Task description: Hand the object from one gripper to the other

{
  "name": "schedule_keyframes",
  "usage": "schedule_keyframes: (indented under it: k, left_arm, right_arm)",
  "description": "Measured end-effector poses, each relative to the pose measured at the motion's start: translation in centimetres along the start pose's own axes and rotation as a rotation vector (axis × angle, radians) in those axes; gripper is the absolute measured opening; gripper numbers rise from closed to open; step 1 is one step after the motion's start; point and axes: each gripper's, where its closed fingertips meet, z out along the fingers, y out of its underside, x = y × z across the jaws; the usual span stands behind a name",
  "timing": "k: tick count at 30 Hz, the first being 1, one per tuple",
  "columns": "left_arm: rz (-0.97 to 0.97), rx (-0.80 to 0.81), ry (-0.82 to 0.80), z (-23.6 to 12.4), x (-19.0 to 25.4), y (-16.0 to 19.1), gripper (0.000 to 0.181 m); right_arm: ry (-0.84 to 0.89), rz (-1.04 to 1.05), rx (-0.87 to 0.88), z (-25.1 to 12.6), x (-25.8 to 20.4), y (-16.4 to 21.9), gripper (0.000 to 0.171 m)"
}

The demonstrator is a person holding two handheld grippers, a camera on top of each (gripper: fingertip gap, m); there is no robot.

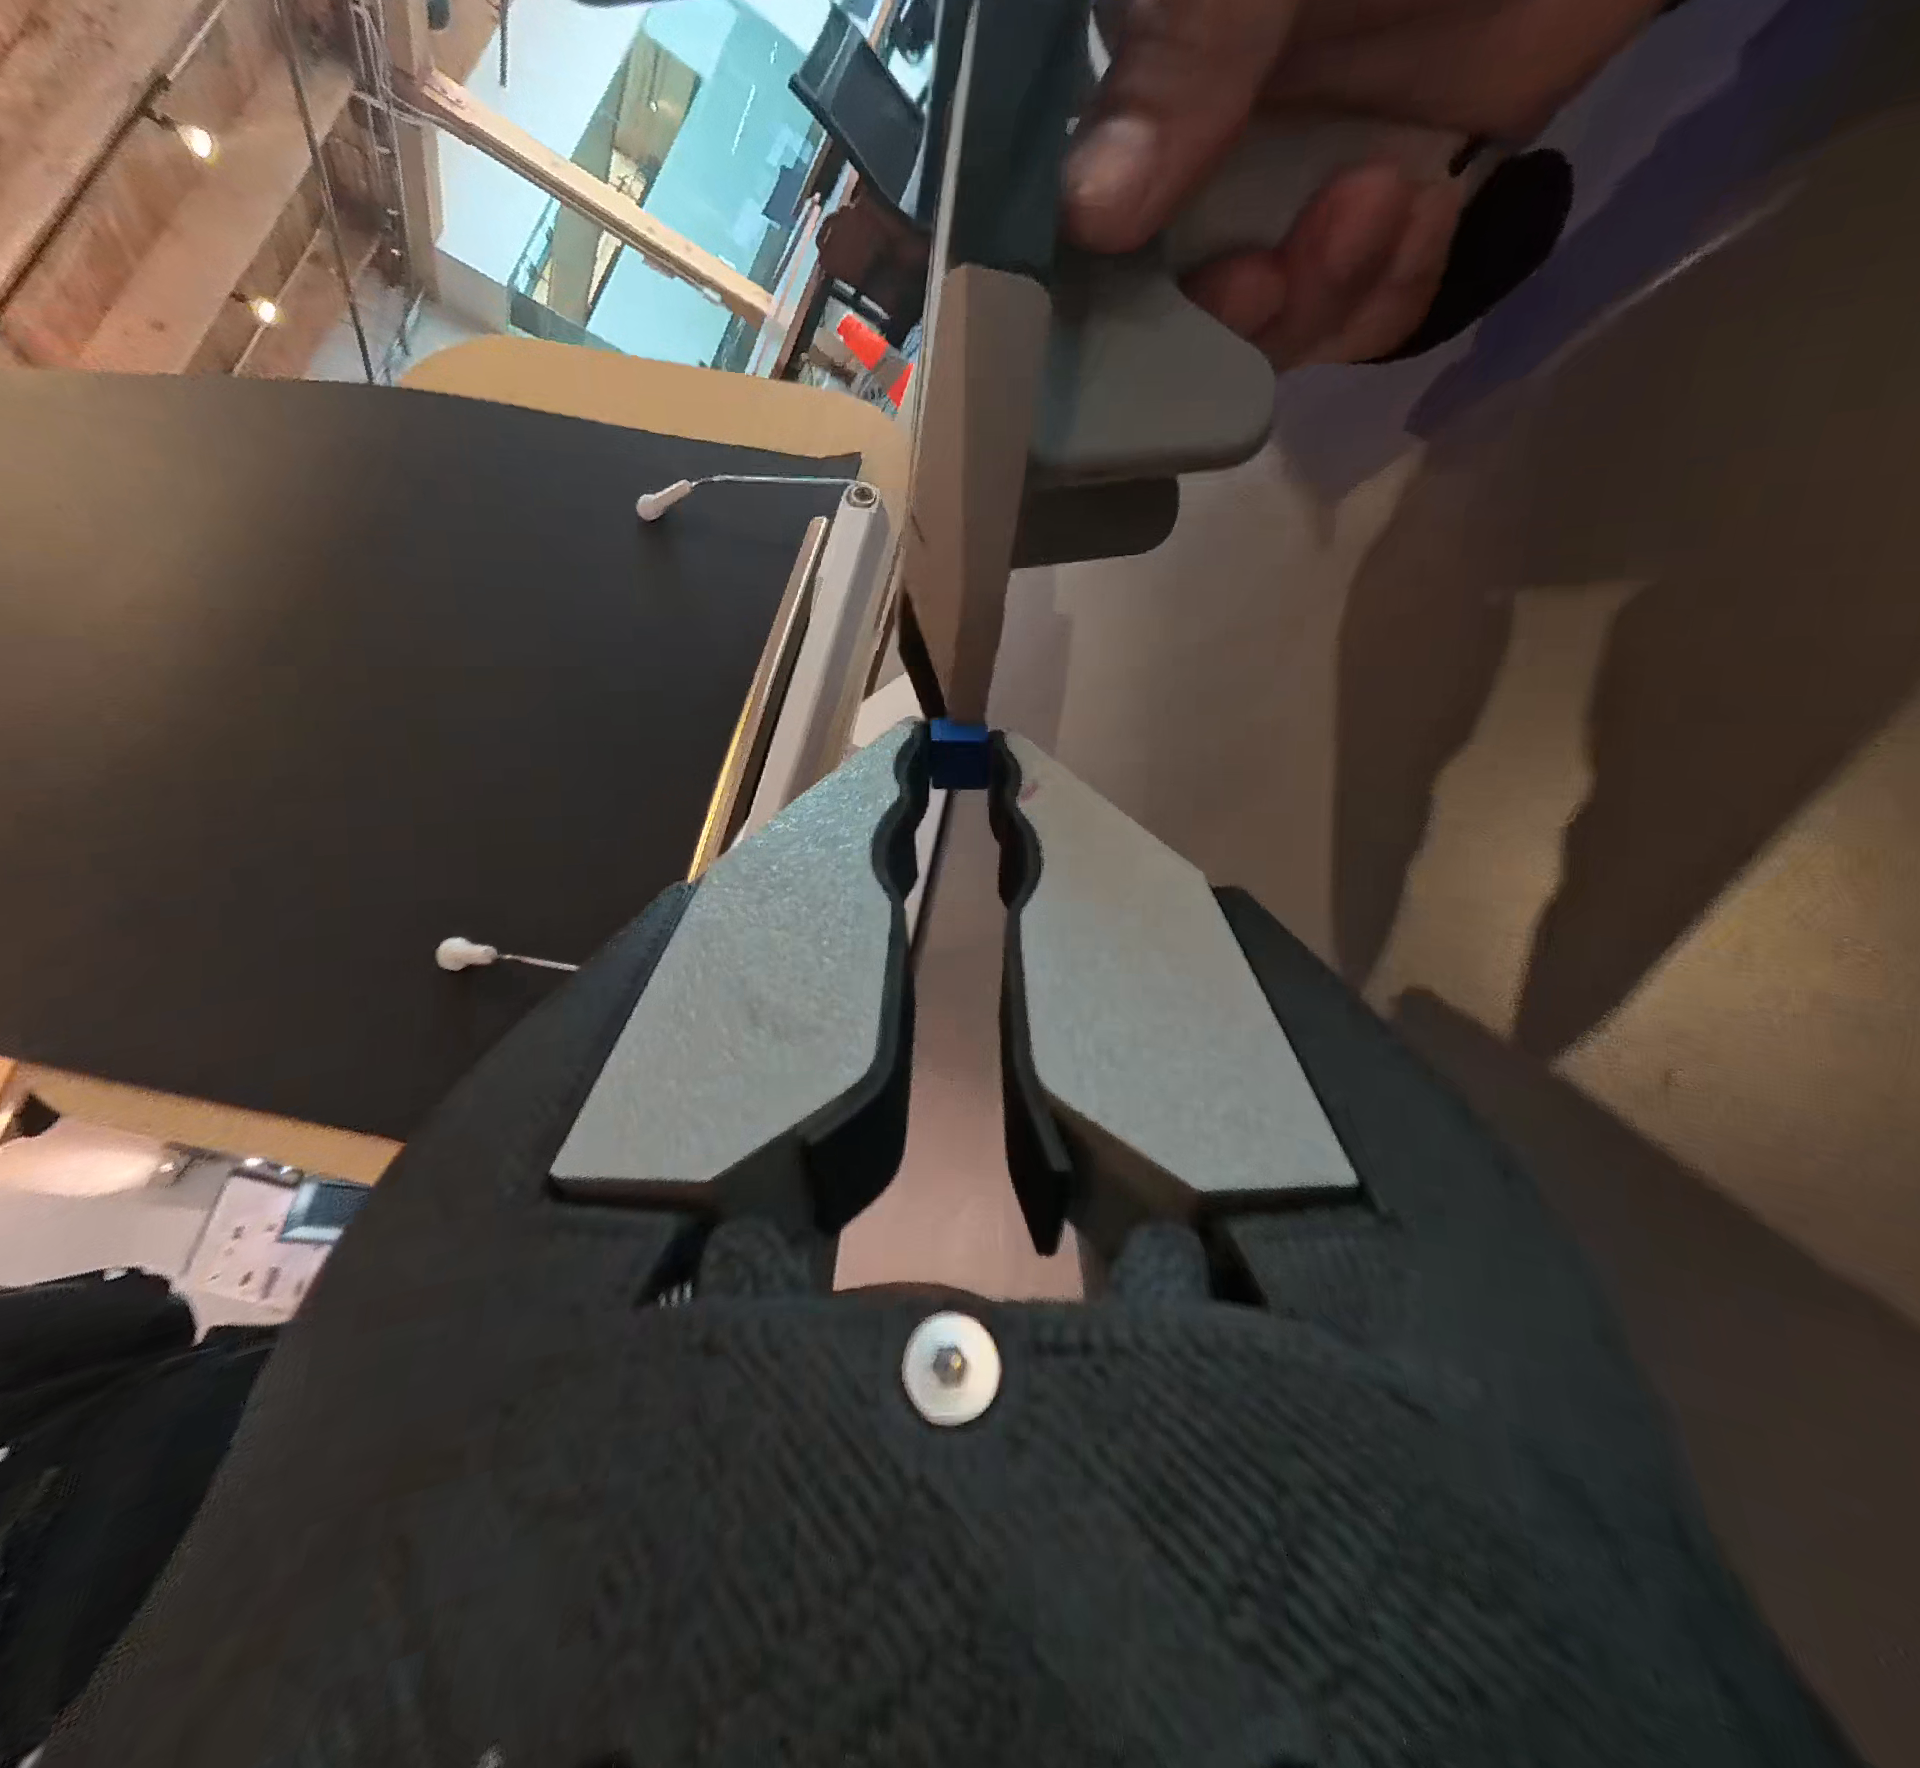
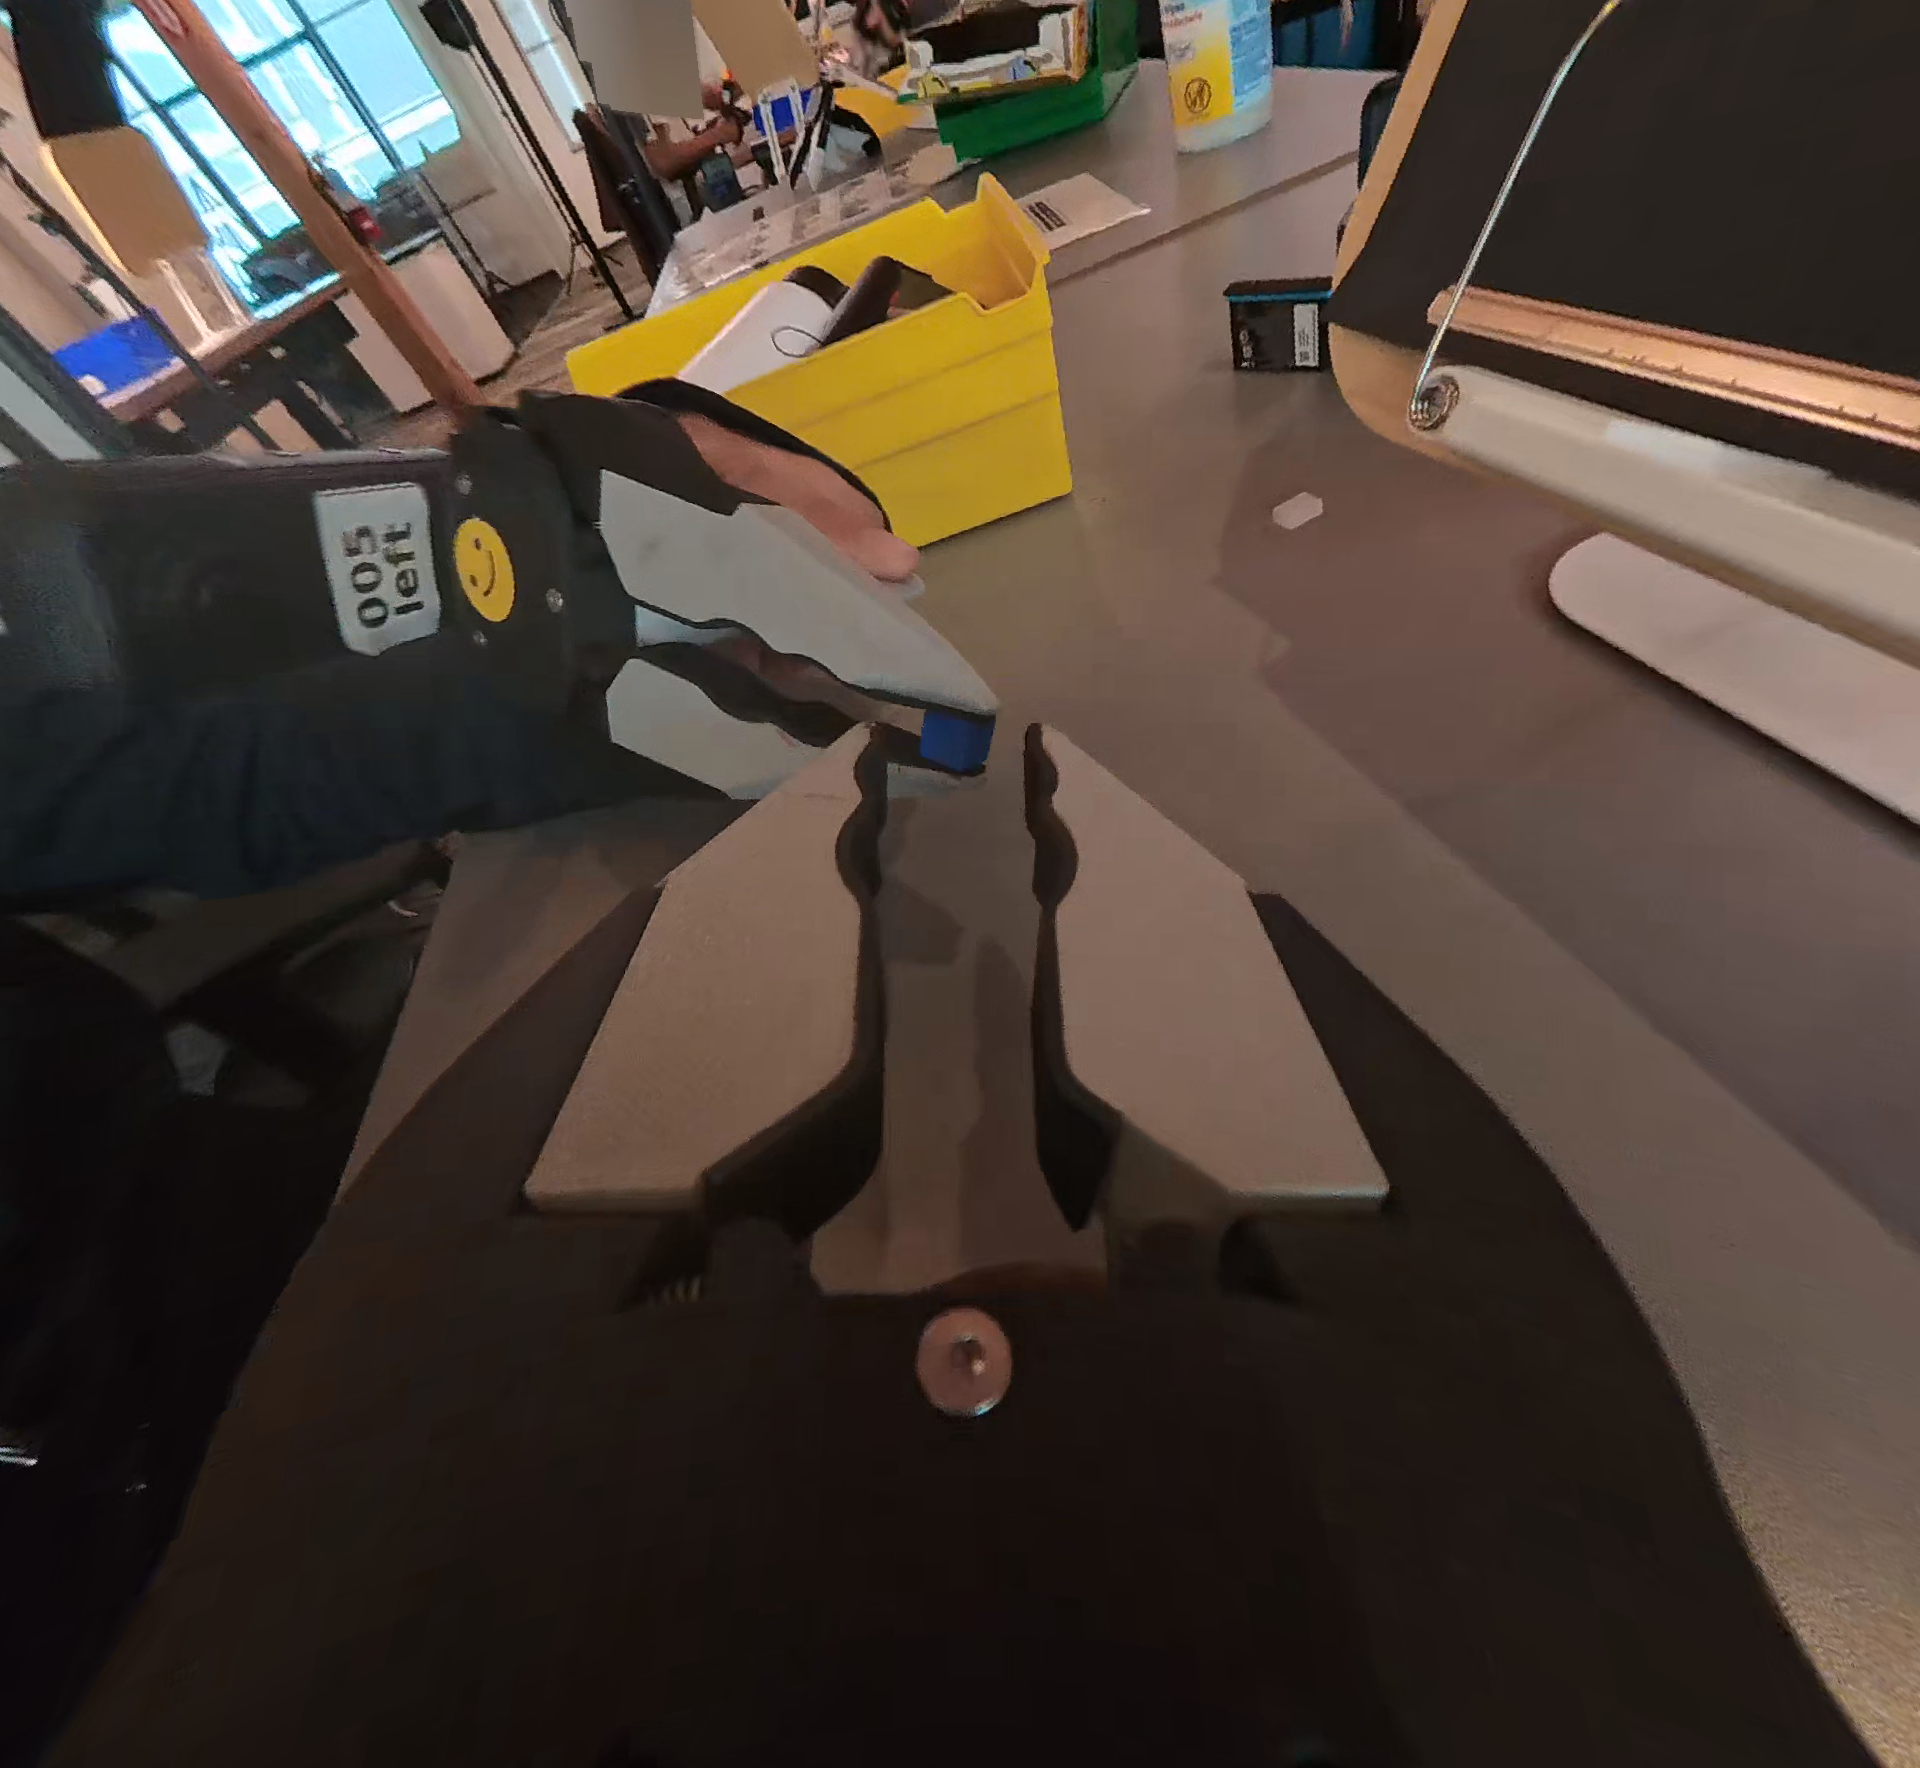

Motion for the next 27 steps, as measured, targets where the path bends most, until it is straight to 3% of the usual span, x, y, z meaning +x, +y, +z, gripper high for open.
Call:
schedule_keyframes:
  k: [7,11,14,19,22,27]
  left_arm:
    - [0.032,-0.045,-0.023,0.5,0.3,0.4,0.009]
    - [-0.2,0.074,-0.032,-0.3,-0.9,-0.7,0.014]
    - [-0.489,0.122,0.061,-0.7,-1.7,-0.6,0.015]
    - [-0.945,0.221,0.195,-1.0,-2.8,-1.0,0.015]
    - [-1.057,0.22,0.268,-0.9,-2.4,-1.0,0.019]
    - [-1.133,0.228,0.346,-0.7,-1.5,-1.3,0.024]
  right_arm:
    - [0.021,0.054,-0.021,0.9,0.5,0.7,0.01]
    - [0.088,0.026,0.03,-0.4,1.5,-0.5,0.01]
    - [0.249,-0.172,0.048,-2.3,2.8,-1.7,0.01]
    - [0.495,-0.706,-0.029,-3.2,2.2,-2.7,0.01]
    - [0.604,-0.969,-0.104,-2.4,1.4,-2.4,0.01]
    - [0.615,-1.152,-0.209,-0.8,1.0,-0.8,0.01]
